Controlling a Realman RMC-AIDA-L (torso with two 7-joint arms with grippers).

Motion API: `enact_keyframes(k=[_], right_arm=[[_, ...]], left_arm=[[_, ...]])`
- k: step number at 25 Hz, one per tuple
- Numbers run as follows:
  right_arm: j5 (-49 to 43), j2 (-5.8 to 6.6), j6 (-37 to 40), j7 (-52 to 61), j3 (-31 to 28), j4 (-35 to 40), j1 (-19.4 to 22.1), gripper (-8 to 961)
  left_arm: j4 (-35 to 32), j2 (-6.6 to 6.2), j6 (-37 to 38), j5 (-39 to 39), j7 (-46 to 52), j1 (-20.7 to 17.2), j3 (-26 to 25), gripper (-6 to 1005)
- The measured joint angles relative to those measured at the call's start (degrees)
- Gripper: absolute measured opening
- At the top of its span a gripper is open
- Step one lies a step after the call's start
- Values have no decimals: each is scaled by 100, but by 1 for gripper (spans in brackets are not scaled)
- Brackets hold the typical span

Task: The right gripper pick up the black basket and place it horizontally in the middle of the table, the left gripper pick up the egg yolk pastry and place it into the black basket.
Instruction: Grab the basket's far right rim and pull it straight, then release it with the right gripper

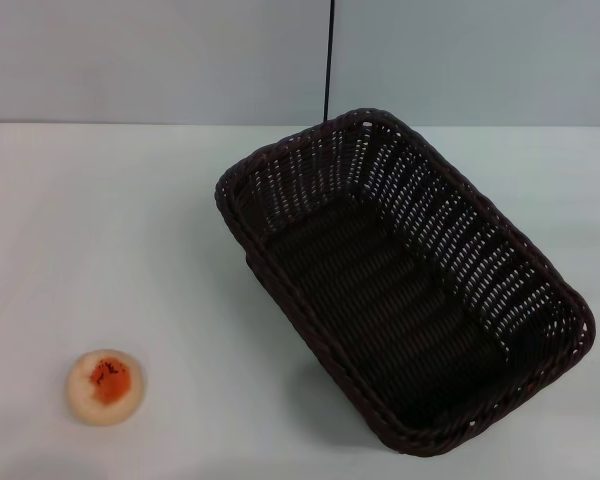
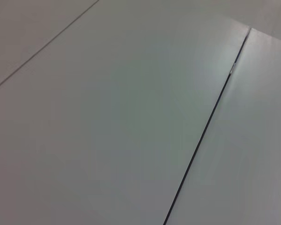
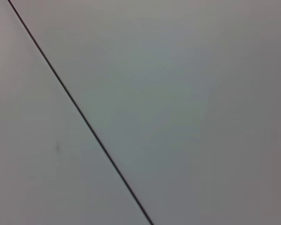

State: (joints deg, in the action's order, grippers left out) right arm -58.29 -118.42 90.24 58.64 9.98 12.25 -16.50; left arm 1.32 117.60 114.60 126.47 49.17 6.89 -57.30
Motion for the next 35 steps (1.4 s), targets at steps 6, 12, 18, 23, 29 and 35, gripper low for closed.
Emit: enact_keyframes(k=[6,12,18,23,29,35], right_arm=[[-340,3,-34,341,273,390,-25,468],[-1244,72,-166,888,287,847,-129,494],[-2802,193,-133,2050,302,1976,-284,521],[-4117,220,125,3777,658,3751,-451,543],[-5361,326,754,5699,1411,5678,-810,608],[-6856,665,1731,6988,1765,6140,-1807,783]], left_arm=[[0,0,0,0,-5,15,9,506],[0,0,4,6,-4,14,86,505],[0,-7,10,10,-5,-11,99,505],[-1,-9,10,10,-5,-24,97,505],[-52,9,2,8,-7,-6,96,505],[-53,23,-28,9,-12,-3,167,504]])
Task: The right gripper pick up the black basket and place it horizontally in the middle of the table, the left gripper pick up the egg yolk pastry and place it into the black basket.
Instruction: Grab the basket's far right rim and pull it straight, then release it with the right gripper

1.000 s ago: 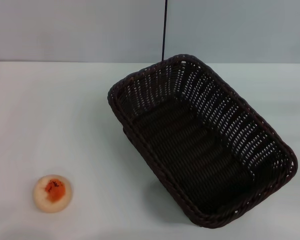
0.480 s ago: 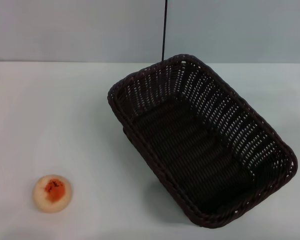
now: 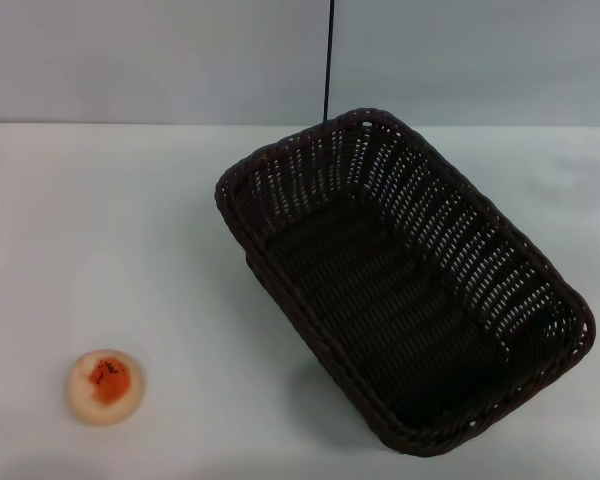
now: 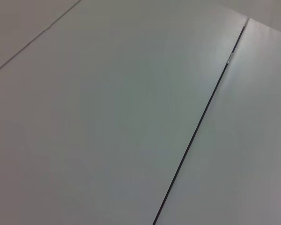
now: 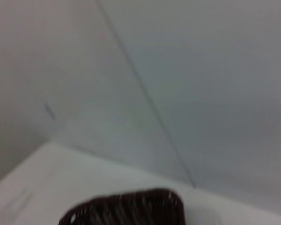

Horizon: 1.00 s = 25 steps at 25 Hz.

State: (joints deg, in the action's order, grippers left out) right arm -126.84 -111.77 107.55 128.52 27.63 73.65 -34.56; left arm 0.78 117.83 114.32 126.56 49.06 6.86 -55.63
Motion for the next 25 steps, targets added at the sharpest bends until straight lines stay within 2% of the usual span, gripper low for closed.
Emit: enact_keyframes(k=[3,8,17,25], right_arm=[[-621,93,221,181,301,-179,-441,785],[-1124,124,177,310,985,-628,-872,789],[-1802,-68,-420,342,1996,-1417,-1207,781],[-1827,-125,-720,344,2270,-1785,-1252,766]], left_arm=[[0,2,-4,-1,-1,0,55,504],[-7,10,-12,0,-2,-8,92,504],[-57,12,-16,0,-2,-43,97,504],[-61,12,-16,0,2,-62,96,503]])
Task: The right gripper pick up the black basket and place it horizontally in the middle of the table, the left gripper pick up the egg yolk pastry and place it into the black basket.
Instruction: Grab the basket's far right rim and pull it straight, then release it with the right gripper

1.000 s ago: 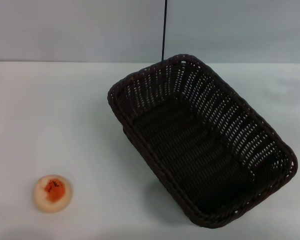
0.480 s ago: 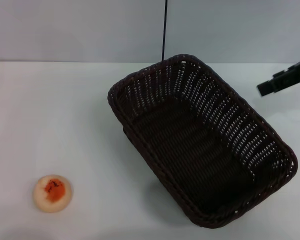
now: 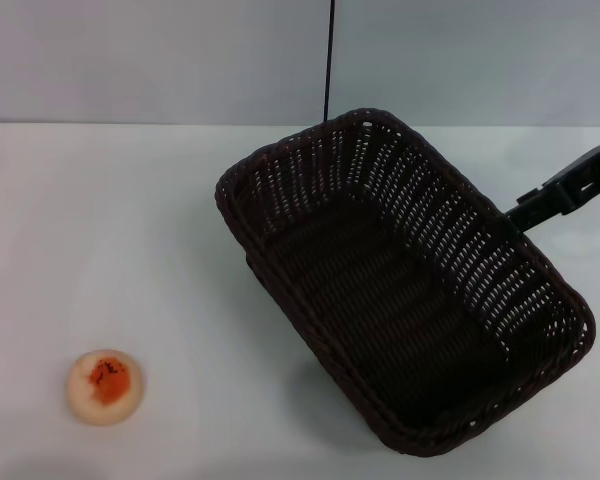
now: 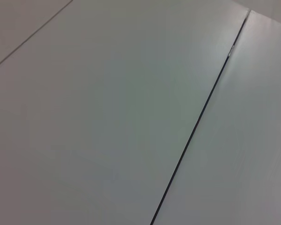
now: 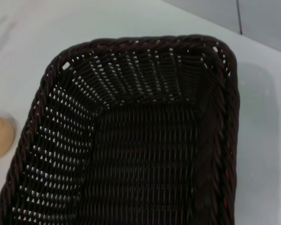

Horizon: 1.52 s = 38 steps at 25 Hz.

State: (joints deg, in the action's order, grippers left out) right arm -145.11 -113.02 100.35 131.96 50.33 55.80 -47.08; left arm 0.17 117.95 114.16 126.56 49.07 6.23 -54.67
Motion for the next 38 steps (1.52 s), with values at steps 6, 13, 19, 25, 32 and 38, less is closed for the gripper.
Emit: enact_keyframes(k=[6,13,19,25,32,38], right_arm=[[-10,-22,-252,-20,186,-213,22,754],[-19,-78,-362,-221,451,-355,41,741],[-25,-79,-365,-264,453,-365,83,548],[-18,-79,-331,-292,450,-367,159,286],[151,-43,-289,-445,125,-333,340,213],[517,-16,-146,-696,-174,-249,412,207]], left_arm=[[0,0,0,0,5,-30,0,503],[0,0,0,0,8,-34,0,503],[0,-8,0,0,22,-8,-5,502],[0,-10,0,0,32,3,0,502],[0,0,-4,0,19,-17,3,502],[0,0,-8,0,36,5,4,502]])
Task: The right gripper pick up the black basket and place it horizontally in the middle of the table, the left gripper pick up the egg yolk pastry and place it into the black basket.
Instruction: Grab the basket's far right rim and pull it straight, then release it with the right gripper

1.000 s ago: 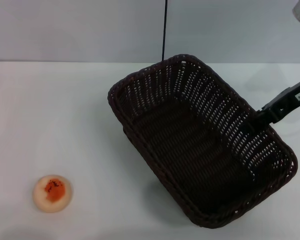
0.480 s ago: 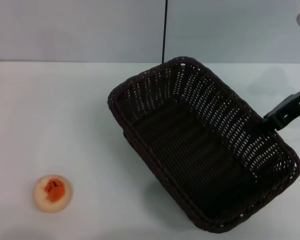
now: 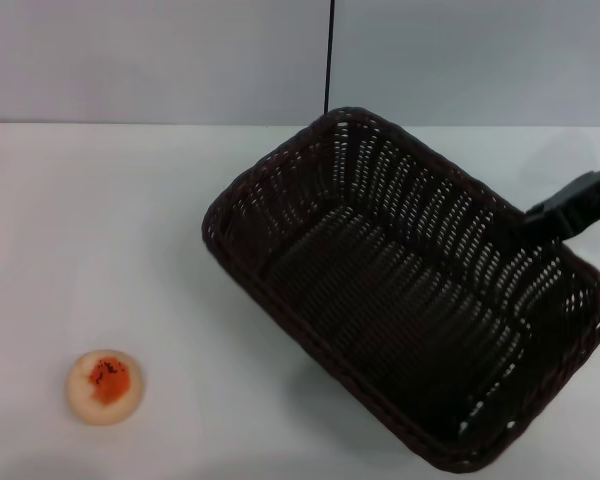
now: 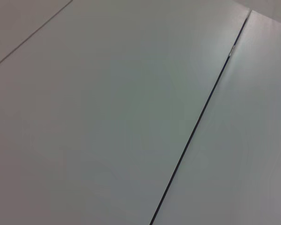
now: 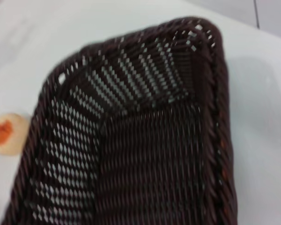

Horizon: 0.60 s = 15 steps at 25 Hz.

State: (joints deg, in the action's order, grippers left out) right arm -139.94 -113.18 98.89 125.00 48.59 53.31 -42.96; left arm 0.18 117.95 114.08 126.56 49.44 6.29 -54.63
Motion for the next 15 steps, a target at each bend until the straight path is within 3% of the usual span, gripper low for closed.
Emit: enact_keyframes(k=[5,9,15], right_arm=[[465,99,169,-152,-297,11,79,196],[1100,254,319,-264,-403,-3,216,193],[1555,306,382,-521,-509,14,313,194]], left_arm=[[22,0,-1,0,7,-1,-11,503],[39,0,-1,-6,9,-5,-24,503],[40,1,-1,-9,10,4,-28,503]])
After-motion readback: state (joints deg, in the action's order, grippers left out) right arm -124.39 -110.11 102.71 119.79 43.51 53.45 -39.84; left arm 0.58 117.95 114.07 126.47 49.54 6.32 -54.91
